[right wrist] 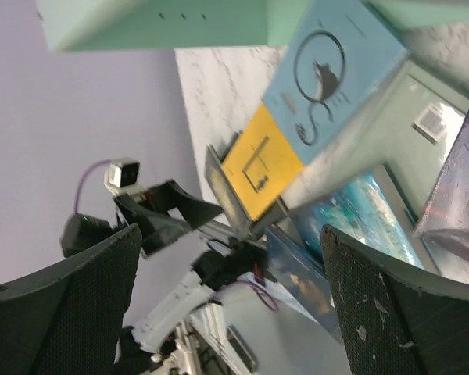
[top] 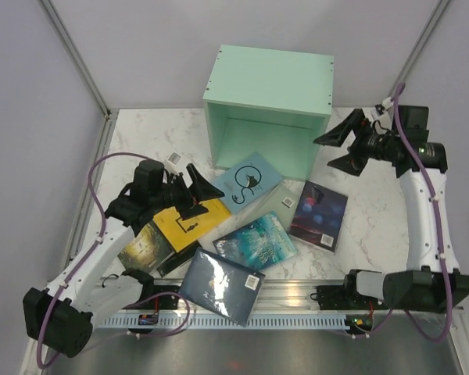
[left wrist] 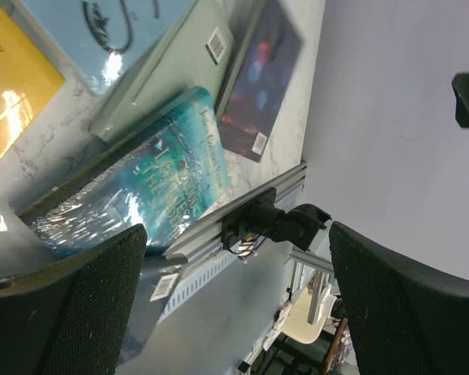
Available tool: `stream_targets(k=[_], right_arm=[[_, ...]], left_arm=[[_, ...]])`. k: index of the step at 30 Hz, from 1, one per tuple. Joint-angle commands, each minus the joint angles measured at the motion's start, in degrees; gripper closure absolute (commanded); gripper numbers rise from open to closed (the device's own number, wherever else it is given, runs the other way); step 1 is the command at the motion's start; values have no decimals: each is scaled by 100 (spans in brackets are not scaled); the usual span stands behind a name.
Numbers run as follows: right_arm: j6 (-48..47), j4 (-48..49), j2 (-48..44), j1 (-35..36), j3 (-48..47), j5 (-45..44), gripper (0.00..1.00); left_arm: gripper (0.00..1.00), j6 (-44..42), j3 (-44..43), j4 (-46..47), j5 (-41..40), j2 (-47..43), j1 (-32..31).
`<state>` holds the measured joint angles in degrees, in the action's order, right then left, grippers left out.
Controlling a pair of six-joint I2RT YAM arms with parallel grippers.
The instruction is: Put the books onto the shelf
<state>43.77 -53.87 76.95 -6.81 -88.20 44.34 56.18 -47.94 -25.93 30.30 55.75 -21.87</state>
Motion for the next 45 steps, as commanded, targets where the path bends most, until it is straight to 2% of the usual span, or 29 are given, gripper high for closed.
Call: stream_targets(k=[1,5,10,14,16,18,20,21,24,26,27,31,33,38,41,45], right_arm=[[-535,-281,-785,83,906,-557,2],[-536,-721,-1461,83,1865,-1338,2],[-281,-932,-1876,74,2824,-1814,2],[-719,-1398,-1447,48,2993,-3356,2],[-808,-1206,-1332,-22,3150,-3362,2],[-765,-987,-1174,-31,3248,-3011,2],[-660,-793,-1190,-5,3467,-2590,2],[-502,-566,-1252,30,3590,-2109,2],[-221,-327,-1559,530,4055,-1841,2],[297,-108,-1996,1171,4547,-1806,2],[934,372,-2191,1538,4784,-1640,2],[2369,1676,-3149,2330,6128,-1751,2],[2583,2001,-3396,2587,6367,-1989,2],[2996,2731,-3162,3518,6737,-3103,2],[3365,3565,-2653,4195,7106,-3518,2],[4208,4856,-2106,5406,7510,-4501,2]], left_arm=[[0,-362,486,474,-42,58,-28],[0,-398,690,677,-42,436,-177],[0,-687,261,739,-148,1217,-581],[0,-784,-223,748,-244,1876,-1107],[0,-880,-608,739,-288,2132,-1441],[0,-986,-865,713,-349,2545,-1618],[0,-1310,-1242,581,-376,2974,-1733],[0,-1468,-1374,293,-489,3108,-1733],[0,-2171,-1849,-165,-823,3625,-1724],[0,-2576,-2052,-421,-894,3881,-1724],[0,-2734,-2087,-500,-895,4083,-1724],[0,-2771,-1878,-439,-886,4365,-1724],[0,-2727,-1745,-317,-790,4392,-1716],[0,-2516,-1306,193,-500,4392,-1724],[0,-2498,-1112,264,-236,4375,-1724],[0,-2341,-674,640,316,4287,-1724]])
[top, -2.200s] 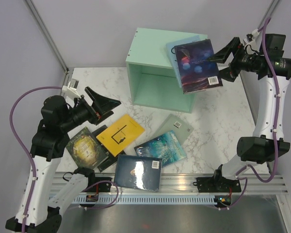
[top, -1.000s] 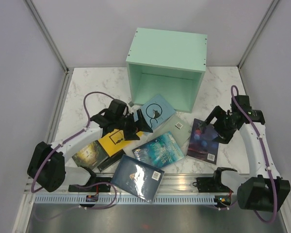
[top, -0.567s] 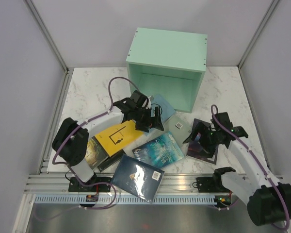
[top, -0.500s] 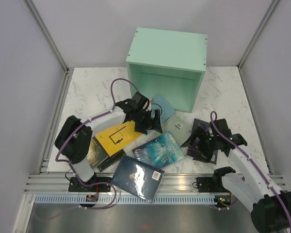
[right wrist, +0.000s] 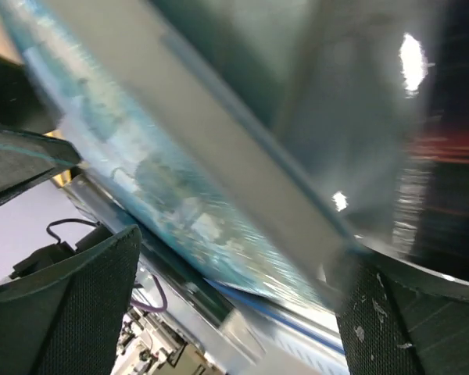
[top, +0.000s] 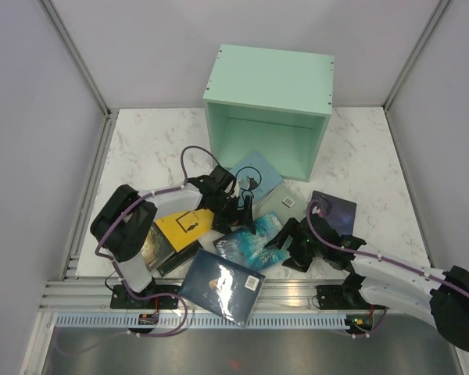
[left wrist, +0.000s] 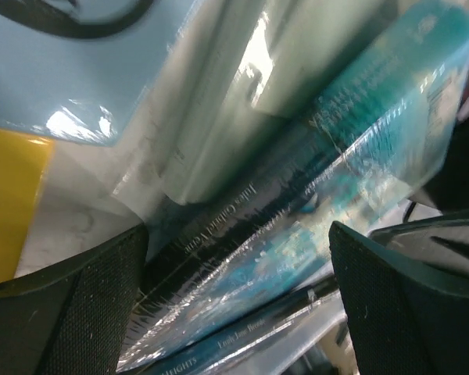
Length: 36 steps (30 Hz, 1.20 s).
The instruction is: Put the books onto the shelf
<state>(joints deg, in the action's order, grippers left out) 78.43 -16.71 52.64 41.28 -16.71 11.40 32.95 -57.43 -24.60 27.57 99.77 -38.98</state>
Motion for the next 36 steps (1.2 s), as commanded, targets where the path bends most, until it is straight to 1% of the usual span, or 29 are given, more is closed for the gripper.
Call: stream_targets(k=[1,2,3,4,5,6,7,8,9,10,11,13,14,16,17,18,19,20,21,23,27,31,33,34,36], right_arm=[[857,1283,413,766,431,-1428,3],[971,1510,492,951,475,-1621,7],[1224,1626,493,1274,589,-2006,10],[1340,1627,440,1434,633,-2184,18],[1454,1618,388,1566,643,-2342,23],[1508,1627,309,1803,634,-2535,27],[1604,1584,204,1927,590,-2868,31],[1640,1252,-24,2024,520,-3080,38],[1657,1101,-156,2129,441,-3256,42],[1649,952,-401,2295,275,-3606,45],[1640,698,-508,2367,178,-3757,53],[1509,564,-745,2525,-86,-4135,62],[1430,485,-799,2552,-183,-4215,69],[1246,502,-834,2622,-516,-4365,72],[975,572,-826,2640,-631,-4444,76],[868,607,-791,2666,-754,-4453,82],[753,642,-712,2666,-990,-4453,86],[648,817,-651,2658,-1088,-4419,88],[412,905,-589,2666,-1280,-4331,87],[200,1098,-352,2657,-1466,-4199,84],[-170,1039,228,2649,-1888,-3699,81],[-162,1459,842,2657,-1740,-3023,77],[-197,1766,940,2631,-1722,-2924,76],[-362,1785,1019,2579,-1765,-2776,76],[-574,1785,1081,2352,-1931,-2521,84]], left_arm=[[0,44,381,605,678,-133,-13],[0,123,486,736,862,-150,-13],[0,272,670,946,968,-159,-13],[1,352,776,1061,1169,-203,-13],[1,440,881,1193,1171,-247,-13],[1,606,1109,1325,1372,-378,-13],[1,677,1207,1561,1469,-449,-13],[1,747,1303,1642,1540,-510,-13],[1,818,1426,1712,1671,-572,-13],[1,844,1471,1774,1725,-677,-4],[1,880,1524,1835,1769,-747,-13],[1,976,1629,1967,1936,-923,-13],[1,1020,1647,2003,2006,-993,-4],[1,1169,1691,2090,2094,-1134,-13],[1,1248,1700,2230,2225,-1274,-13],[1,1406,1691,2301,2287,-1354,-13],[1,1486,1674,2354,2340,-1415,-13],[1,1556,1647,2398,2384,-1547,-13],[0,1696,1560,2442,2445,-1609,-13],[0,1820,1437,2582,2498,-1723,-13],[0,2241,1191,2986,2534,-1829,-13],[0,2637,1199,3391,2569,-1829,-13],[1,2760,1173,3444,2551,-1890,-4],[0,2796,1164,3488,2525,-1960,-13],[0,2901,1111,3523,2464,-2031,-13]])
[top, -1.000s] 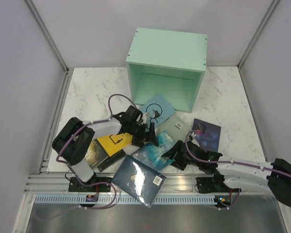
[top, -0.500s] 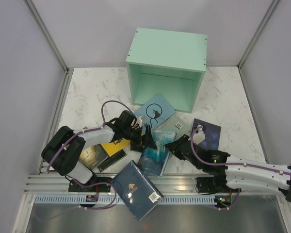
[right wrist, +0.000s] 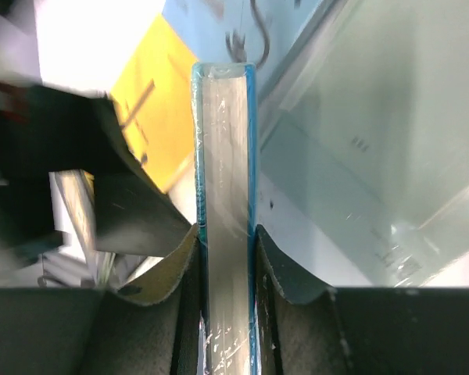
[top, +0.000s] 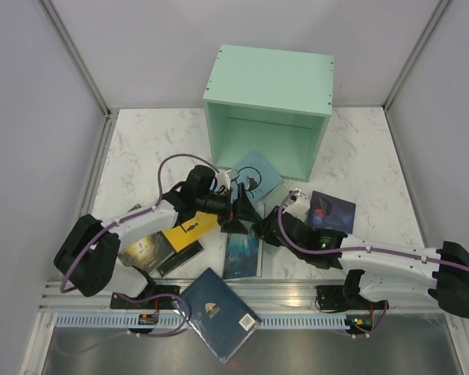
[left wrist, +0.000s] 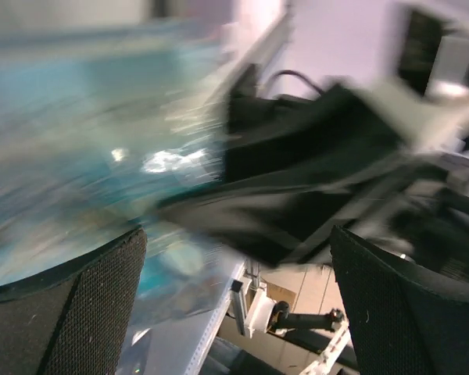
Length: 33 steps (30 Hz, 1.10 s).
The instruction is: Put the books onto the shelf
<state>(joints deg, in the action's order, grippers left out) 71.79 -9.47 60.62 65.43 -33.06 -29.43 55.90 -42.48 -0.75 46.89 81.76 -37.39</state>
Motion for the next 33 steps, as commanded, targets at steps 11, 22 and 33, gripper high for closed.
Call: stream_targets(k=[11,22,33], right_arm=[[-929,-1046,-463,-1637,-1764,2284,100],[-2071,-3208,396,-3580,-6059,3291,100],[-1730,-3114,2750,-5882,-9253,5498,100]], left_arm=[[0,-376,-1473,-1126,83,-1091,731],[0,-1020,-2037,-2728,268,-1909,2042],[0,-826,-1641,-2746,171,-2480,2051]])
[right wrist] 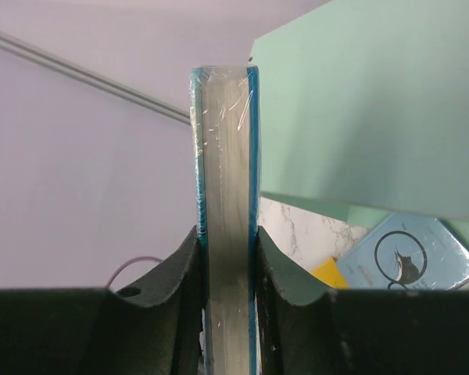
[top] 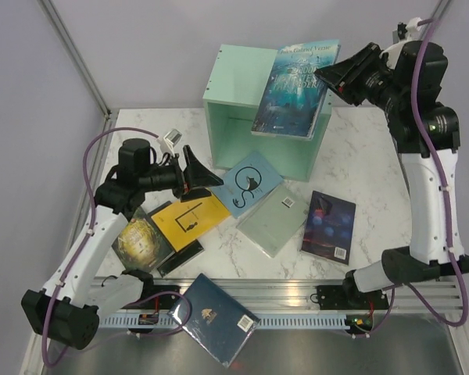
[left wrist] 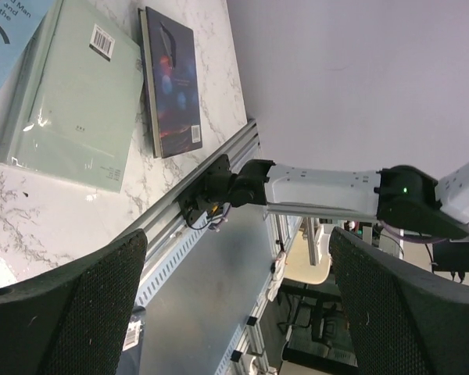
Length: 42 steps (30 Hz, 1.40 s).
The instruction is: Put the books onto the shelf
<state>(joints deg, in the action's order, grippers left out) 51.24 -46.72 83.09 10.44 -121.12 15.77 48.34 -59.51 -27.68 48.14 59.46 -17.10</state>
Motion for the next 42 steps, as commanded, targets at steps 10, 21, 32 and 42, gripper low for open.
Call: stream_targets(k=[10,21,32,42], right_arm=[[782,1332,2642,-1746,-1793,2317,100],[642,1622,3135,-1896,-1389,2467,100],[-641,402,2775,-1755,-721,1386,2],[-1178,-136,2010,-2274,-26,410,2]], left_arm=[[0,79,430,-158,-103,-927,14],[0,-17,660,-273,-244,-1068,14],[0,-237,581,-273,-226,-568,23],[0,-421,519,-351,-173,-207,23]])
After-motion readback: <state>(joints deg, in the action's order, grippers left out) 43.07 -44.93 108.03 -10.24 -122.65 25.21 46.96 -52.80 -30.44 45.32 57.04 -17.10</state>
